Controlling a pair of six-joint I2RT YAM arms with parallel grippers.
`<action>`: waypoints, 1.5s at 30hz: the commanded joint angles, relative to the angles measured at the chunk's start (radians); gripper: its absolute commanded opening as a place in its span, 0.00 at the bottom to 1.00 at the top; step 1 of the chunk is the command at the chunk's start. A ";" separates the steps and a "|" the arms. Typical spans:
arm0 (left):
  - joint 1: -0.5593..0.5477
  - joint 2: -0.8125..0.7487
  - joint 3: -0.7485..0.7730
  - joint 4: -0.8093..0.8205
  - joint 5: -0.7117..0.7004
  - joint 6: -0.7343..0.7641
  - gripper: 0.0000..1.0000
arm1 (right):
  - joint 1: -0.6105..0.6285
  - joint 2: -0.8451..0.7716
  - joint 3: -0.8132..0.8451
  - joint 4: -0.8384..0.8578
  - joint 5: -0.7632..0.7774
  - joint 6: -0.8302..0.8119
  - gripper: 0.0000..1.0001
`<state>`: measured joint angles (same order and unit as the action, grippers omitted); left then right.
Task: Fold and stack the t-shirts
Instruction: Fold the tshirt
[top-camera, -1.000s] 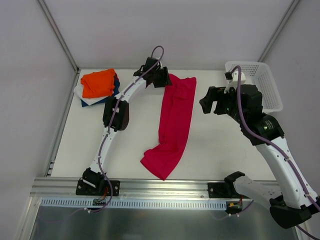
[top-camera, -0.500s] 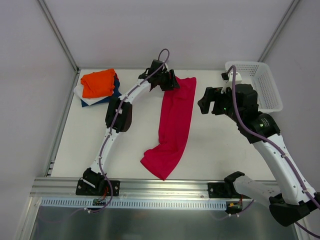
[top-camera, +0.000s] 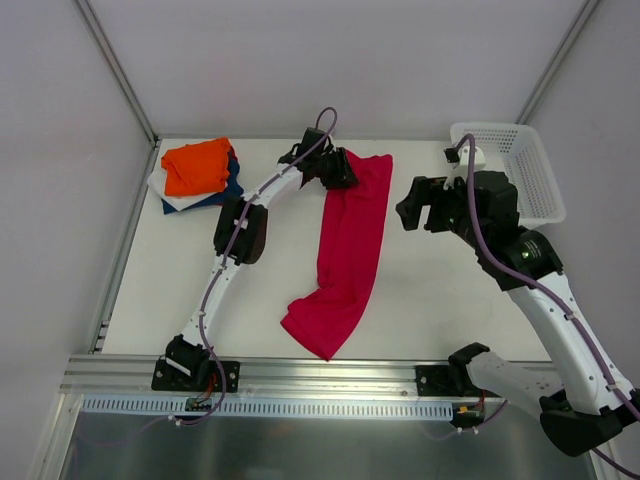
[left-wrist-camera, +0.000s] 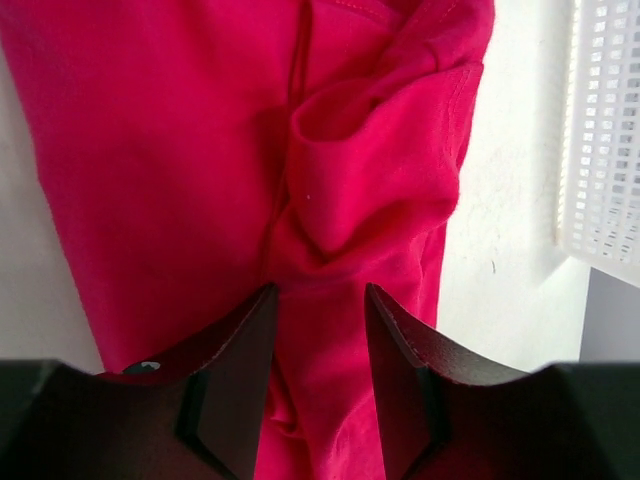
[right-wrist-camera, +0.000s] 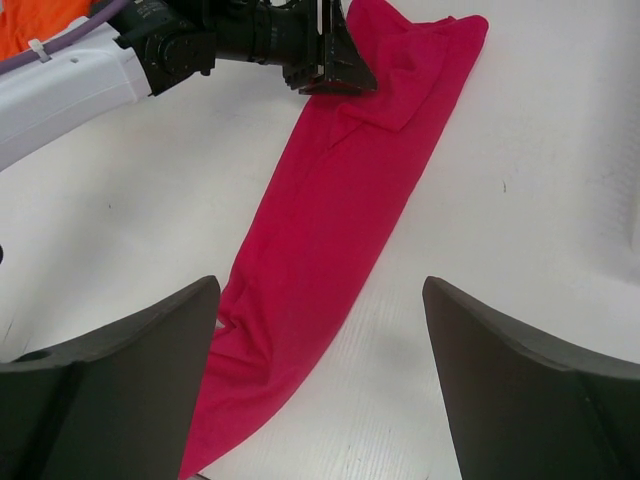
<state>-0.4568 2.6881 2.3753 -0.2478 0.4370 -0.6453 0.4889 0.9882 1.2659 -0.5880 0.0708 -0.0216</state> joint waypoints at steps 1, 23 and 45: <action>0.006 0.022 0.009 0.022 0.034 -0.033 0.41 | 0.007 -0.042 0.012 0.016 -0.006 0.018 0.87; 0.043 -0.212 -0.201 0.025 -0.089 0.087 0.00 | 0.007 0.001 -0.049 0.063 -0.035 0.020 0.87; 0.089 -0.159 -0.156 0.027 0.002 0.045 0.37 | 0.007 0.032 -0.088 0.100 -0.060 0.045 0.87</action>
<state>-0.3607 2.5134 2.1777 -0.2241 0.3912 -0.5854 0.4892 1.0157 1.1797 -0.5270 0.0212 0.0116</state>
